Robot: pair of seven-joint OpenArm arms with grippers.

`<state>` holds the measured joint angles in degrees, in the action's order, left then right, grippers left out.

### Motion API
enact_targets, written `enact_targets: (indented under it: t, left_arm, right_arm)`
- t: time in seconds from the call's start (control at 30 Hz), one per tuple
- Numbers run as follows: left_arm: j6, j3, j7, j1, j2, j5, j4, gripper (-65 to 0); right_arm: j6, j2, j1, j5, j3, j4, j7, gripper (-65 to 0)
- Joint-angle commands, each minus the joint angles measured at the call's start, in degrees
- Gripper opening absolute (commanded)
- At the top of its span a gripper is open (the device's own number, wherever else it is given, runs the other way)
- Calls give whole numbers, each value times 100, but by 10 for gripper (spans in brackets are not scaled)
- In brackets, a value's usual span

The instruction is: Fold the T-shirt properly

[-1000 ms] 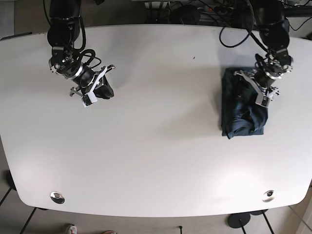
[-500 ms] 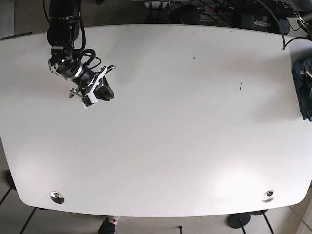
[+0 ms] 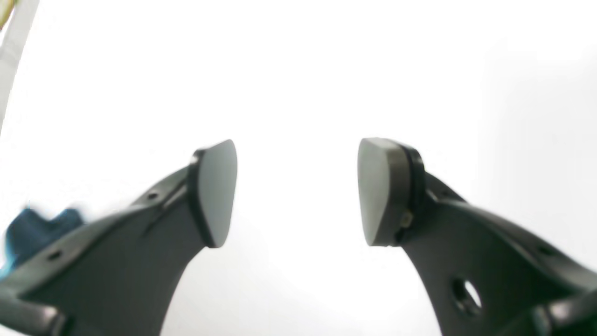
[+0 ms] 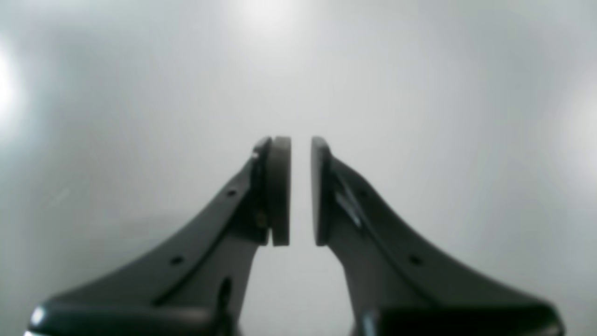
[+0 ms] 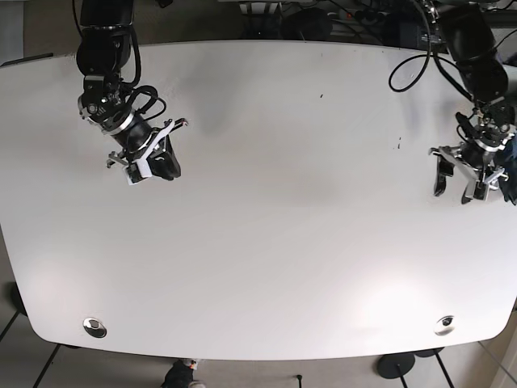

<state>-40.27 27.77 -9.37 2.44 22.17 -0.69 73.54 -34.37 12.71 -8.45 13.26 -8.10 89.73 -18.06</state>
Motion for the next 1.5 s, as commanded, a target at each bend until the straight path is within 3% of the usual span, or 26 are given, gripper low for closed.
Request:
enact_targets:
  t: [0.03, 0.13, 0.23, 0.37, 0.43, 0.5, 0.57, 0.77, 0.9, 1.0, 1.1, 1.17, 1.27, 1.37, 1.5]
  left_arm:
    - [27, -249, 123, -37, -147, -67, 361, -278]
    - [401, -619, 123, -28, -631, -67, 633, -278]
    - [893, -891, 132, 148, -1140, -67, 923, -278]
    - [1394, -1278, 141, 622, -1703, -67, 1415, -287]
    - [1588, -1498, 229, 939, -1835, 29, 1626, -343]
    - [1860, -1700, 686, 1466, -2037, 363, 1793, -403]
    - [2054, -1744, 1161, 2090, -2345, 618, 2013, -404]
    - [2256, -1753, 2066, 4191, -2960, 671, 2708, -406]
    - [2256, -1753, 3068, 5598, -3117, 662, 2708, -407]
    - [2265, -1823, 3279, 6275, -3117, 662, 2409, -407]
    - [2265, -1832, 3279, 6363, -3117, 653, 1626, -407]
    - [2265, -1841, 3288, 6117, -3117, 653, 897, -414]
    - [2265, -1788, 3279, 5660, -3117, 653, 211, -542]
    - [2265, -1770, 3262, 5572, -3117, 653, 123, -614]
    - [2256, -1762, 3262, 5748, -3117, 653, 598, -618]
  right_arm:
    - [241, 70, -91, 77, -21, 95, 536, -580]
    - [637, 78, -311, 77, -223, -2, 1143, -579]
    - [795, 70, -478, 77, -504, -125, 1468, -579]
    - [786, 70, -856, 77, -970, -151, 1784, -579]
    - [760, 78, -1059, 77, -1032, -151, 1987, -579]
    - [751, 87, -1428, 77, -1041, -151, 2479, -579]
    - [751, 87, -1815, 77, -1041, -151, 2945, -579]
    - [751, 17, -3010, 147, -1014, -160, 3824, -583]
    - [751, 17, -3810, 147, -988, -415, 4492, -585]
    - [751, 70, -4197, 147, -979, -951, 4905, -585]
    - [742, 87, -4338, 138, -839, -1690, 5222, -585]
    - [742, 263, -4338, 138, -469, -2270, 5459, -585]
    - [778, 298, -4329, 147, 14, -2718, 6048, -585]
    - [786, 272, -4346, 147, 164, -2754, 6119, -585]
    - [786, 281, -4373, 147, 128, -2754, 6163, -585]
